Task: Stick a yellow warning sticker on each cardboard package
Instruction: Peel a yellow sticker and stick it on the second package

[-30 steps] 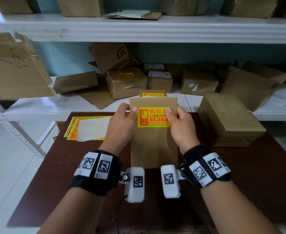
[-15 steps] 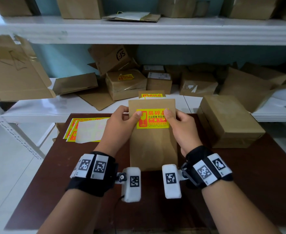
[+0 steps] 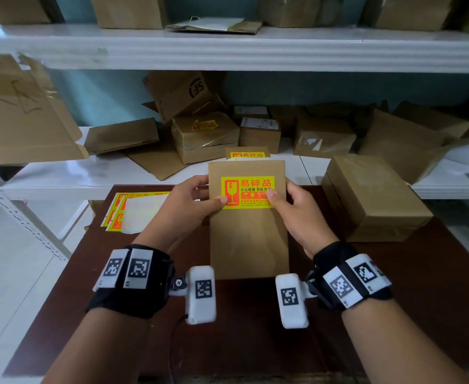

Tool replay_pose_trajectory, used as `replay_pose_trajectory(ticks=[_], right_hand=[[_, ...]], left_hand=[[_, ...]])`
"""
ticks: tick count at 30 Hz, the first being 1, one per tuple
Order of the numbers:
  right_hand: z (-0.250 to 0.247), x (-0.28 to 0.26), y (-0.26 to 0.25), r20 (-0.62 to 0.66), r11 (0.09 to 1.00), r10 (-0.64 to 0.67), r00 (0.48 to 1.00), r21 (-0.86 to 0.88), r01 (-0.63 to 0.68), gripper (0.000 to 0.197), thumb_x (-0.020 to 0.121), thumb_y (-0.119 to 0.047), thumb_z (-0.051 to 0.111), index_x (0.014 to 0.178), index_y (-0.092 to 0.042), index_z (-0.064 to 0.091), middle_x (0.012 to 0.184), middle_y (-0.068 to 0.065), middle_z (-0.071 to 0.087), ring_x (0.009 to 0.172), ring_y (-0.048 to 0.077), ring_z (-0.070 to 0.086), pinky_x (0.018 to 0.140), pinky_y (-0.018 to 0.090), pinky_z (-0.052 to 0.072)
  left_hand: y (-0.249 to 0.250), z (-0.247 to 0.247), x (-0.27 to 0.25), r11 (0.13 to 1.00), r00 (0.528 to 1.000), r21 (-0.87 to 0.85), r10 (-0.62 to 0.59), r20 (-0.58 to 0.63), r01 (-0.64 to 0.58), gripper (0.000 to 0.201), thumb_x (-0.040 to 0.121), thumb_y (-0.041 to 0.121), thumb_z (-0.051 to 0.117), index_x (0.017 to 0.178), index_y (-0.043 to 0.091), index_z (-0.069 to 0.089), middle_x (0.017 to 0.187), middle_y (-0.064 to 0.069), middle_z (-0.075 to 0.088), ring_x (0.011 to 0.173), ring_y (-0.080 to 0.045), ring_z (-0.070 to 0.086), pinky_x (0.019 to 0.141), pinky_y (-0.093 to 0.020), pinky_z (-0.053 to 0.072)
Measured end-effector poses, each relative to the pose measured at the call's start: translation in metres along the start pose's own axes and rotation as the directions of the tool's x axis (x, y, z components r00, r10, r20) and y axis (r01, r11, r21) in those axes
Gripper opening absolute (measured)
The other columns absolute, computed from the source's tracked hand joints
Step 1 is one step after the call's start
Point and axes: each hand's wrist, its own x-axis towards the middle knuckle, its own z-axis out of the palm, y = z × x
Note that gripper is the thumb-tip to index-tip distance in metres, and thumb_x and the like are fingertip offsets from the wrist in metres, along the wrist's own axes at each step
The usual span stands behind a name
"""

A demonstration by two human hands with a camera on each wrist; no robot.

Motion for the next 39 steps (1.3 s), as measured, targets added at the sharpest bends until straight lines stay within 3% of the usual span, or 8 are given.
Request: replay_pose_trajectory(ticks=[3, 8, 17, 22, 26, 28, 32, 39], right_hand=[[0.004, 0.000, 0.002, -0.034, 0.998, -0.038, 0.999, -0.052, 0.036, 0.032, 0.096, -0.039, 0.066, 0.127, -0.031, 0.064, 0.113, -0.013, 0.074, 0.105, 0.002, 0.068, 0.098, 0.037, 0.056], [0.007, 0.003, 0.005, -0.079, 0.997, -0.040, 0.996, -0.074, 0.034, 0.029, 0.101, -0.033, 0.059, 0.127, -0.024, 0.065, 0.114, -0.009, 0.074, 0.107, 0.009, 0.068, 0.099, 0.044, 0.054], [-0.001, 0.006, 0.005, -0.029, 1.000, 0.000, 1.000, -0.028, -0.001, 0.033, 0.107, -0.024, 0.048, 0.135, -0.020, 0.062, 0.124, -0.002, 0.071, 0.116, 0.016, 0.065, 0.107, 0.047, 0.049], [-0.003, 0.005, 0.003, -0.023, 0.999, 0.009, 1.000, -0.037, -0.010, 0.032, 0.107, -0.031, 0.044, 0.132, -0.025, 0.063, 0.122, -0.003, 0.071, 0.115, 0.014, 0.064, 0.106, 0.046, 0.048], [0.005, 0.000, 0.001, -0.025, 0.998, -0.017, 1.000, -0.060, 0.016, 0.039, 0.095, -0.048, 0.062, 0.129, -0.028, 0.063, 0.114, -0.011, 0.073, 0.107, 0.005, 0.067, 0.100, 0.040, 0.054], [0.008, -0.001, 0.001, -0.045, 0.994, -0.043, 0.998, -0.102, 0.038, 0.041, 0.089, -0.044, 0.072, 0.126, -0.029, 0.064, 0.110, -0.011, 0.075, 0.101, 0.004, 0.070, 0.095, 0.039, 0.057], [0.005, 0.002, 0.001, -0.023, 0.994, -0.050, 0.999, -0.094, 0.047, 0.036, 0.091, -0.030, 0.074, 0.125, -0.023, 0.065, 0.111, -0.008, 0.075, 0.102, 0.009, 0.071, 0.095, 0.045, 0.056], [-0.008, 0.003, 0.000, 0.109, 0.991, -0.052, 0.993, -0.118, 0.065, 0.041, 0.098, -0.017, 0.064, 0.139, -0.017, 0.056, 0.127, -0.004, 0.069, 0.116, 0.009, 0.064, 0.104, 0.035, 0.051]], left_hand=[[-0.001, 0.001, 0.001, 1.000, 1.000, 0.008, 0.000, -0.002, 0.000, 0.040, 0.086, 0.016, 0.077, 0.123, 0.019, 0.063, 0.100, 0.002, 0.077, 0.093, -0.014, 0.074, 0.064, -0.024, 0.055], [0.000, 0.002, -0.002, 1.000, 1.000, 0.022, 0.020, -0.002, -0.020, 0.037, 0.088, 0.012, 0.074, 0.123, 0.016, 0.063, 0.098, 0.003, 0.076, 0.086, -0.008, 0.074, 0.059, -0.017, 0.053], [0.000, 0.000, -0.002, 0.999, 1.000, 0.044, 0.022, -0.002, -0.022, 0.038, 0.088, 0.015, 0.074, 0.124, 0.017, 0.063, 0.097, 0.005, 0.076, 0.086, -0.007, 0.073, 0.057, -0.016, 0.052], [-0.002, 0.002, -0.001, 0.998, 1.000, 0.065, 0.015, -0.024, -0.013, 0.038, 0.090, 0.019, 0.073, 0.126, 0.017, 0.062, 0.100, 0.004, 0.076, 0.090, -0.009, 0.074, 0.060, -0.017, 0.052], [0.001, 0.010, -0.002, 0.984, 0.997, 0.176, 0.027, -0.076, -0.013, 0.045, 0.085, 0.038, 0.076, 0.123, 0.022, 0.059, 0.100, 0.011, 0.072, 0.093, -0.005, 0.070, 0.061, -0.018, 0.050], [0.004, 0.013, -0.003, 0.963, 0.993, 0.271, 0.043, -0.109, -0.012, 0.052, 0.081, 0.045, 0.079, 0.122, 0.024, 0.055, 0.097, 0.018, 0.067, 0.089, 0.001, 0.065, 0.062, -0.020, 0.049], [0.005, 0.011, -0.003, 0.936, 0.993, 0.352, 0.062, -0.097, -0.024, 0.053, 0.081, 0.039, 0.080, 0.124, 0.024, 0.053, 0.091, 0.025, 0.060, 0.083, 0.009, 0.059, 0.060, -0.018, 0.045], [0.003, -0.001, -0.002, 0.956, 1.000, 0.291, 0.017, 0.007, -0.018, 0.054, 0.078, 0.038, 0.082, 0.124, 0.027, 0.057, 0.111, 0.007, 0.072, 0.102, -0.013, 0.070, 0.087, -0.048, 0.059]])
